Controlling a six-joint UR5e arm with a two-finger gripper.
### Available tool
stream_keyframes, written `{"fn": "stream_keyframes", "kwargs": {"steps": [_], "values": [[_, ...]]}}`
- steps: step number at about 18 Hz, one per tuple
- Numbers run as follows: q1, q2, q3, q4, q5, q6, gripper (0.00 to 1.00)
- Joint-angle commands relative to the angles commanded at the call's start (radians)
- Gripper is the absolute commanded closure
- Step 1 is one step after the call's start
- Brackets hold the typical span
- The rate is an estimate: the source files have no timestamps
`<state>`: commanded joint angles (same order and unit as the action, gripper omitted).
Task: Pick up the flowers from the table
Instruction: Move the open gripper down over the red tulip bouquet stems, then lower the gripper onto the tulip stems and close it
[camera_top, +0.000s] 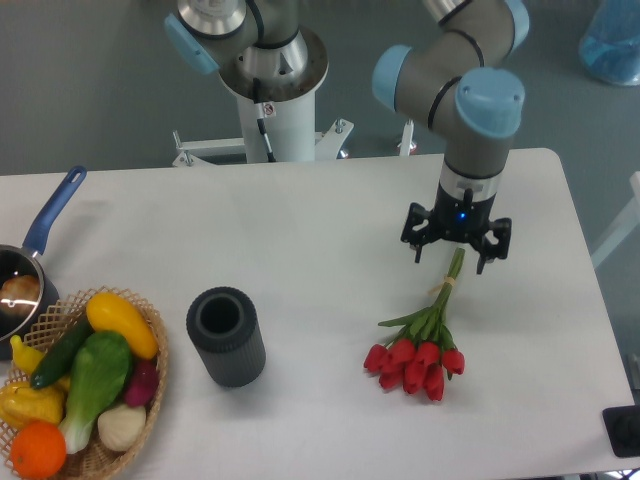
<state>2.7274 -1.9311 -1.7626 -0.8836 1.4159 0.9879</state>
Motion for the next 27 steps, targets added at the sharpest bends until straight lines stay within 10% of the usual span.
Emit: {"fn": "stream_keyframes", "kwargs": {"steps": [27], "values": [[-0.069, -0.167, 0.086, 0.008, 0.020, 0.071, 0.00]]}}
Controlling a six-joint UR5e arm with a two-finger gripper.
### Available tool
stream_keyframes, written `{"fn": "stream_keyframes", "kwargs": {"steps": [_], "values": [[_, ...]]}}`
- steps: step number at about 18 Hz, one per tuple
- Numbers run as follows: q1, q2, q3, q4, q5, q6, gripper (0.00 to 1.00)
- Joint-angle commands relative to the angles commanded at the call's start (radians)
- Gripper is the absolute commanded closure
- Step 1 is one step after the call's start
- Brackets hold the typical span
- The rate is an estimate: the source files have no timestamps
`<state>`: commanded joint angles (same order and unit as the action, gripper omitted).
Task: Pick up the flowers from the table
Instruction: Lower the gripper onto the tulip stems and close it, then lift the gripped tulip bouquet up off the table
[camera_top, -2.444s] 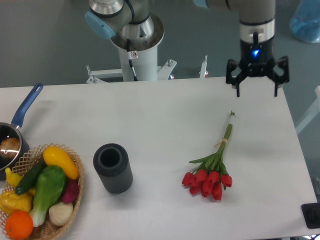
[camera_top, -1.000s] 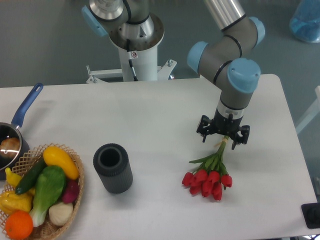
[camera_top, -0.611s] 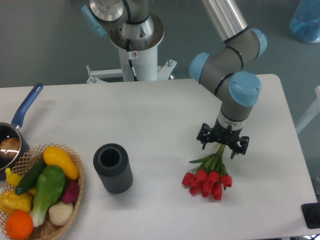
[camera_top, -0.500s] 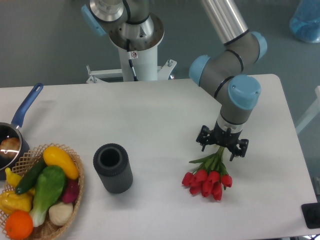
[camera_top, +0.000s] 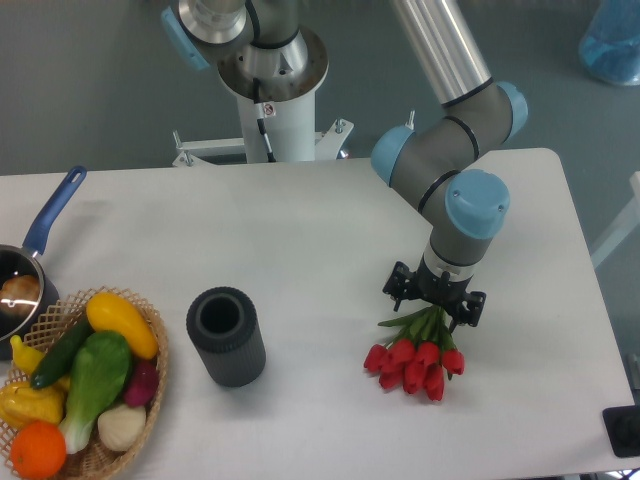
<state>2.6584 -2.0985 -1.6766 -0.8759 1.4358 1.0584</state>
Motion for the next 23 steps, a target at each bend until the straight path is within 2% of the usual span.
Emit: {"fn": "stream_keyframes", "kwargs": {"steps": [2, 5, 8, 11, 14, 15, 16, 23], "values": [[0.000, 0.000, 0.000, 0.002, 0.000, 0.000, 0.00], [0.000, -0.002, 0.003, 0.006, 0.000, 0.000, 0.15], [0.000, -0.006, 0.014, 0.009, 0.000, -0.002, 0.18], [0.000, -0.014, 0.025, 0.009, 0.000, -0.008, 0.36], [-0.002, -0.012, 0.029, 0.008, 0.000, -0.008, 0.46], [0.000, -0.012, 0.029, 0.008, 0.000, -0.008, 0.55], [0.000, -0.011, 0.029, 0.008, 0.000, -0.008, 0.60], [0.000, -0.006, 0.029, 0.006, 0.000, -0.008, 0.66]]}}
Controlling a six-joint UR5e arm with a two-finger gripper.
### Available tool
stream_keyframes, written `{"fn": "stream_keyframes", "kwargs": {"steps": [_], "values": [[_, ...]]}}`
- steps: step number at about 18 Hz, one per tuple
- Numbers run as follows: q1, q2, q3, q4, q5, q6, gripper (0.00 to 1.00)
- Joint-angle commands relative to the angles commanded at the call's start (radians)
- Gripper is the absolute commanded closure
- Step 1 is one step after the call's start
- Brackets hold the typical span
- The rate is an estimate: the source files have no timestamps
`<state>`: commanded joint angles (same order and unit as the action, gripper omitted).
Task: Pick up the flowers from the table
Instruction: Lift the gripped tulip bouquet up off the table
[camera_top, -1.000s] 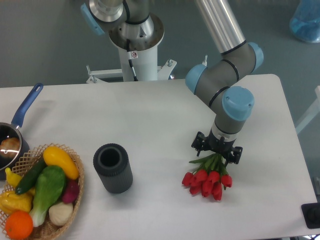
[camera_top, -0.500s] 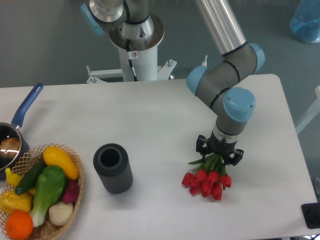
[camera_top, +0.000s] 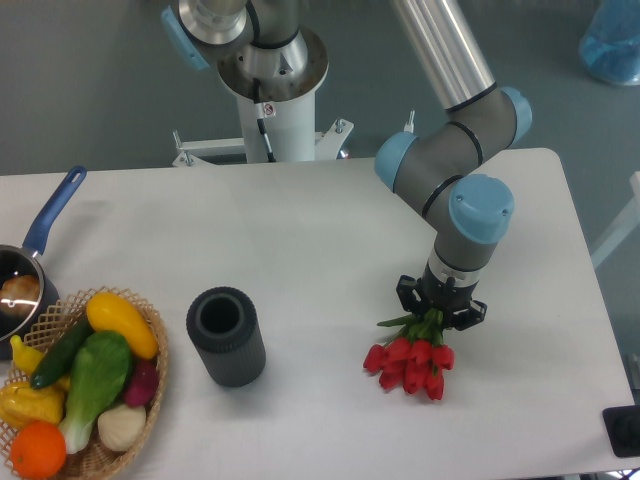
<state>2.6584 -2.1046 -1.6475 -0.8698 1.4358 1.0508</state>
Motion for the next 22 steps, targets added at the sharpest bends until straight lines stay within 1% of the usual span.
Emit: {"fn": "stream_keyframes", "kwargs": {"steps": [7, 8, 10, 14, 17, 19, 22], "values": [[0.006, 0.012, 0.008, 0.000, -0.003, 0.006, 0.67], [0.006, 0.023, 0.009, 0.000, -0.003, 0.008, 0.67], [0.009, 0.044, 0.027, 0.002, -0.008, 0.008, 0.67], [0.011, 0.069, 0.058, 0.000, -0.009, 0.008, 0.67], [0.012, 0.092, 0.093, 0.000, -0.018, 0.000, 0.67], [0.014, 0.118, 0.113, 0.002, -0.057, 0.000, 0.67], [0.035, 0.153, 0.133, 0.000, -0.145, -0.003, 0.67]]}}
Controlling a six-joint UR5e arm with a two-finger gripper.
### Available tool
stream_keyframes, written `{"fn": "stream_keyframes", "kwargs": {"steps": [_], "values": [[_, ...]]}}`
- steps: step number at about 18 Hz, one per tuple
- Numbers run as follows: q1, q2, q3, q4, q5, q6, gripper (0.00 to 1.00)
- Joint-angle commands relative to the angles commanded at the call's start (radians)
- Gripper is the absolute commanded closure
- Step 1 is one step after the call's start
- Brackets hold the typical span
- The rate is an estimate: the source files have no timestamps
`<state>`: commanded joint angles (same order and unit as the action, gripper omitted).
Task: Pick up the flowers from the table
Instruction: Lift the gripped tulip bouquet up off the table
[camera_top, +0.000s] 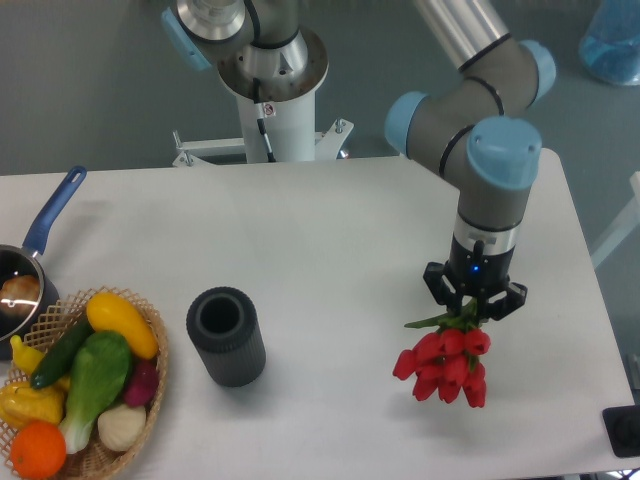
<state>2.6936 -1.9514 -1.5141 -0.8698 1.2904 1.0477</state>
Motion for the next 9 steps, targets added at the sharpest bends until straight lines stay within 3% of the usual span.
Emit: {"fn": "stream_keyframes", "kwargs": {"steps": [9], "values": [[0.092, 0.098, 0.003, 0.000, -0.282, -0.044, 0.67]]}}
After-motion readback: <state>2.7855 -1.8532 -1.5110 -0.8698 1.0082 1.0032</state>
